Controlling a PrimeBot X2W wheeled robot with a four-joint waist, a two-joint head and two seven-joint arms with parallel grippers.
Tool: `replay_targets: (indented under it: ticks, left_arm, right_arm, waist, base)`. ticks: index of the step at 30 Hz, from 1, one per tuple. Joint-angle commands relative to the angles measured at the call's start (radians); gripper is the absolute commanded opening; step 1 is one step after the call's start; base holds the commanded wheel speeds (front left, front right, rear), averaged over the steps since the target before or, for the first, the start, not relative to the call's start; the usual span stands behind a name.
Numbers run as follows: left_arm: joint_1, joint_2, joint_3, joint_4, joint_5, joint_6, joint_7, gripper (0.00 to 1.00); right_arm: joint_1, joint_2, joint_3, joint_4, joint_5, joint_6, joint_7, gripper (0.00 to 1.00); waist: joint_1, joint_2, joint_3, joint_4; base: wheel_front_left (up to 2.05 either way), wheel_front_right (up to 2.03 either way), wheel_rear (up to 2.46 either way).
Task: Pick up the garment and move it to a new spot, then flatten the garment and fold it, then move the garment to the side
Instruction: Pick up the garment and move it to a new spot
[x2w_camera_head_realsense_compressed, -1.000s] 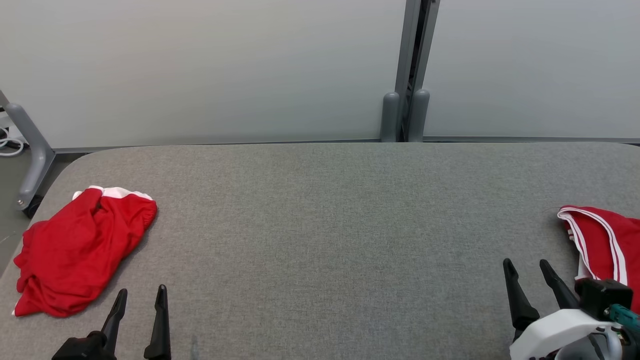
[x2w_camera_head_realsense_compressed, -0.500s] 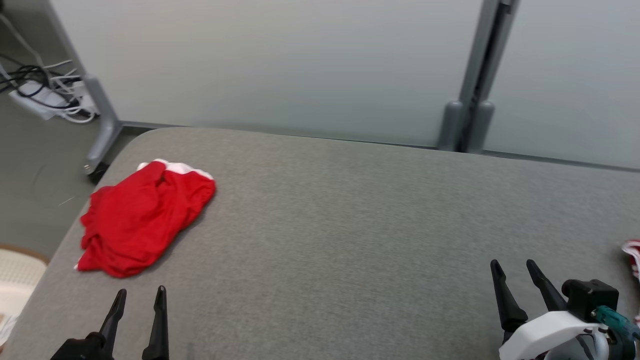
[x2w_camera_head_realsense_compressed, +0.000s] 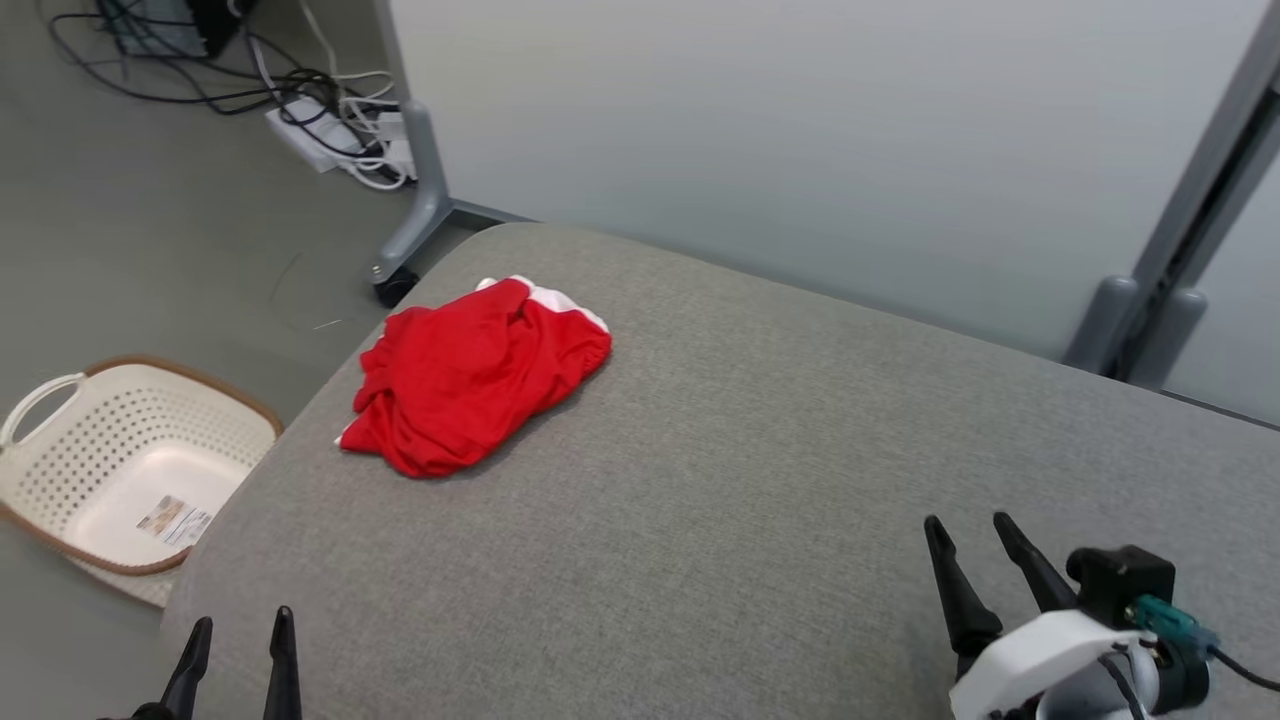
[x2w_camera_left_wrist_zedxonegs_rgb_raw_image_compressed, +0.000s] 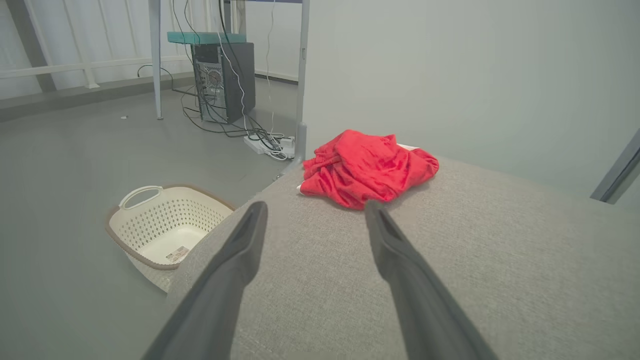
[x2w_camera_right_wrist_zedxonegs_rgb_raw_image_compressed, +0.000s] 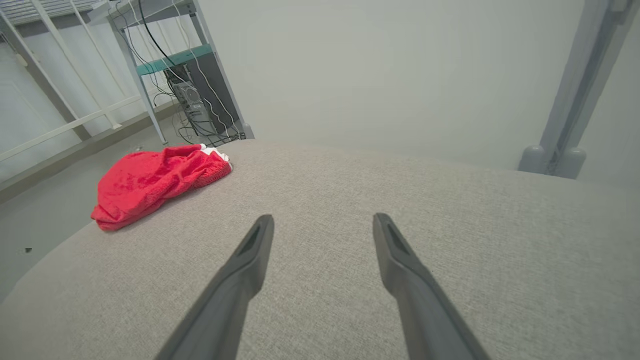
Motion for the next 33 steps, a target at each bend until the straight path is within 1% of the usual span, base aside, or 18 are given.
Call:
replay_targets:
  ticks: [1,6,13,17,21,25,28,31,32,33]
  left_arm:
    - [0.000,0.002,0.005,-0.007,-0.005,0.007,-0.005,1.00]
    - [0.029,-0.007,0.024,-0.028,-0.012,0.018,-0.010,1.00]
    - [0.029,-0.011,0.030,-0.038,-0.011,0.018,-0.014,1.00]
    - [0.015,-0.008,0.021,-0.038,-0.014,0.010,-0.011,1.00]
    - [-0.021,0.000,0.006,-0.026,-0.025,-0.005,0.019,1.00]
    - [-0.113,0.009,-0.027,-0.001,-0.046,-0.054,0.076,1.00]
    - [-0.227,0.009,-0.060,0.034,-0.059,-0.091,0.126,1.00]
    - [-0.364,0.003,-0.088,0.110,-0.068,-0.116,0.174,1.00]
    - [-0.408,0.000,-0.091,0.151,-0.080,-0.121,0.198,1.00]
    - [-0.449,-0.005,-0.084,0.200,-0.095,-0.115,0.232,1.00]
  right_arm:
    - [-0.004,-0.008,0.003,0.001,-0.002,0.001,0.002,1.00]
    - [-0.037,-0.007,0.030,0.010,-0.003,0.001,0.013,1.00]
    - [-0.052,-0.007,0.040,0.026,0.009,0.001,0.016,1.00]
    - [-0.047,-0.007,0.031,0.029,0.012,0.001,0.015,1.00]
    - [-0.036,-0.007,0.027,0.023,0.012,0.001,0.026,1.00]
    - [-0.025,-0.007,0.013,0.001,-0.006,0.001,0.040,1.00]
    - [-0.018,-0.008,-0.003,-0.025,-0.026,0.001,0.056,1.00]
    - [-0.006,-0.007,-0.026,-0.065,-0.052,0.001,0.084,1.00]
    - [-0.007,-0.007,-0.025,-0.084,-0.062,0.001,0.097,1.00]
    - [-0.016,-0.007,-0.021,-0.102,-0.073,0.001,0.114,1.00]
  waist:
    - [0.0000,0.0000,0.009,0.010]
    - [0.0000,0.0000,0.020,0.018]
    - [0.0000,0.0000,0.020,0.019]
    - [0.0000,0.0000,0.016,0.016]
    - [0.0000,0.0000,0.020,0.013]
    - [0.0000,0.0000,0.040,0.010]
    - [0.0000,0.0000,0.065,0.006]
    - [0.0000,0.0000,0.100,0.001]
    - [0.0000,0.0000,0.117,-0.011]
    - [0.0000,0.0000,0.139,-0.029]
  base:
    - [0.00,0.00,0.00]
    - [0.00,0.00,0.00]
    - [0.00,0.00,0.00]
    - [0.00,0.00,0.00]
    - [0.00,0.00,0.00]
    - [0.00,0.00,0.00]
    - [0.00,0.00,0.00]
    - [0.00,0.00,0.00]
    - [0.00,0.00,0.00]
    - [0.00,0.00,0.00]
